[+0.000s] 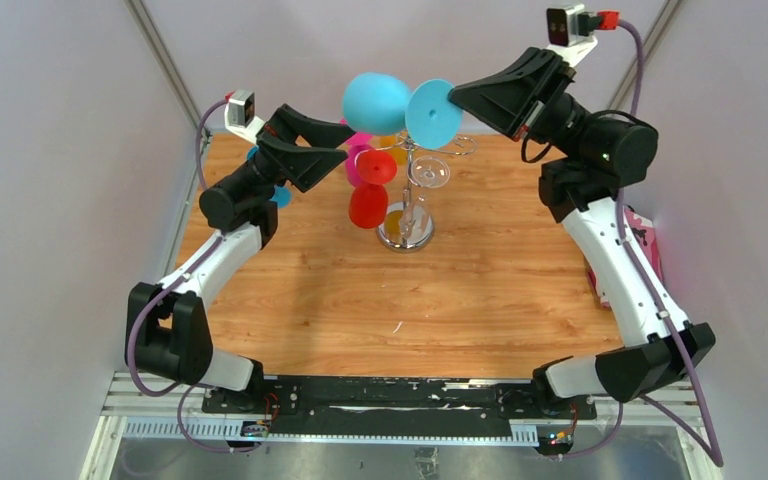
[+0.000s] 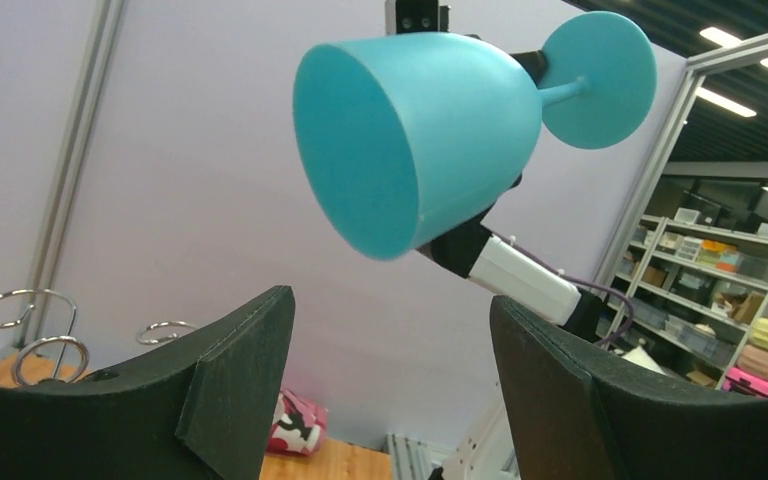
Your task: Take the wine glass off the wine glass rack
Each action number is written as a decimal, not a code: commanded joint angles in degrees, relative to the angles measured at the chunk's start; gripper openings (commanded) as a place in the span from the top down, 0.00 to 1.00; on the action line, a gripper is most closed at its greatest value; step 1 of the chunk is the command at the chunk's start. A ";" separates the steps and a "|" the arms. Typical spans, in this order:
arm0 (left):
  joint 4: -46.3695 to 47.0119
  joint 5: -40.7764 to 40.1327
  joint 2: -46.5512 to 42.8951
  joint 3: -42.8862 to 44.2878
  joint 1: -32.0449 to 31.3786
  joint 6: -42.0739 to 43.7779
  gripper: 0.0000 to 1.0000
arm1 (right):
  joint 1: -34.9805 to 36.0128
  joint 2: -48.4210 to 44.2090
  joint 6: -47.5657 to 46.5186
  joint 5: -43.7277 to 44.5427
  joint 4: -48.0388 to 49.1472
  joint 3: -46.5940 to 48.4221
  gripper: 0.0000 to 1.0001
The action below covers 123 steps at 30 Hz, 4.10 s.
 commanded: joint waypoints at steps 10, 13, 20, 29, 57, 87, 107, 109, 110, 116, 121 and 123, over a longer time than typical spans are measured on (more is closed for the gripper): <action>4.56 0.54 -2.91 2.00 -0.32 -1.58 0.25 | 6.35 5.01 -0.19 0.14 5.22 -3.41 1.00; 4.54 0.17 -5.97 1.13 -0.32 -1.39 0.30 | 6.35 6.28 1.05 0.14 7.56 -5.51 1.00; 4.41 -0.28 -13.80 -2.36 -0.31 -1.45 0.69 | 6.50 13.05 11.29 2.12 21.28 -7.35 1.00; -10.69 -2.54 -18.46 -4.77 -0.22 5.73 1.00 | 7.52 15.69 15.61 1.01 27.02 -6.52 0.99; -147.93 -70.00 -10.94 37.90 7.85 57.58 1.00 | -11.47 -8.01 -32.74 -4.06 -38.61 -11.01 0.10; -130.54 -52.39 28.13 39.19 25.16 57.44 1.00 | -13.69 -2.07 -29.44 -5.85 -34.12 -14.18 0.11; -131.76 -55.59 19.60 42.02 25.11 58.21 0.47 | -14.05 -4.74 -28.95 -5.88 -33.18 -17.08 0.10; -131.70 -54.91 17.41 42.43 25.09 58.17 0.46 | -14.04 -5.69 -29.53 -5.75 -34.01 -17.98 0.10; -131.68 -54.80 16.39 42.70 25.02 58.09 0.46 | -14.04 -6.33 -30.19 -5.63 -34.90 -18.23 0.10; -131.53 -53.56 10.39 44.98 24.60 58.78 0.46 | -13.97 -11.77 -37.07 -4.08 -45.04 -19.86 0.09; -128.35 -52.53 1.58 43.98 21.92 58.71 0.45 | -13.33 -15.80 -38.52 -3.75 -49.50 -22.92 0.10; -124.31 -51.81 -3.74 40.51 18.76 58.75 0.45 | -12.57 -16.63 -39.03 -3.45 -50.48 -23.92 0.10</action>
